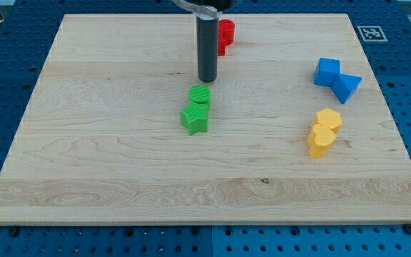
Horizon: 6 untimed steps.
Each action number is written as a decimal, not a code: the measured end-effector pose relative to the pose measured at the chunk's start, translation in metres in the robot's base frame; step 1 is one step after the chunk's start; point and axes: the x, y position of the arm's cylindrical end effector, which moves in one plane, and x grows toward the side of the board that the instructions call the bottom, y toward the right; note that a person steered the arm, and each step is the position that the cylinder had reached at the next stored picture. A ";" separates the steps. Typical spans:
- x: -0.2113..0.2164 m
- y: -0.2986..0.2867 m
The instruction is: Separate the green star and green circle
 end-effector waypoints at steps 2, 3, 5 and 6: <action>0.072 0.022; 0.088 0.022; 0.092 -0.019; 0.086 -0.044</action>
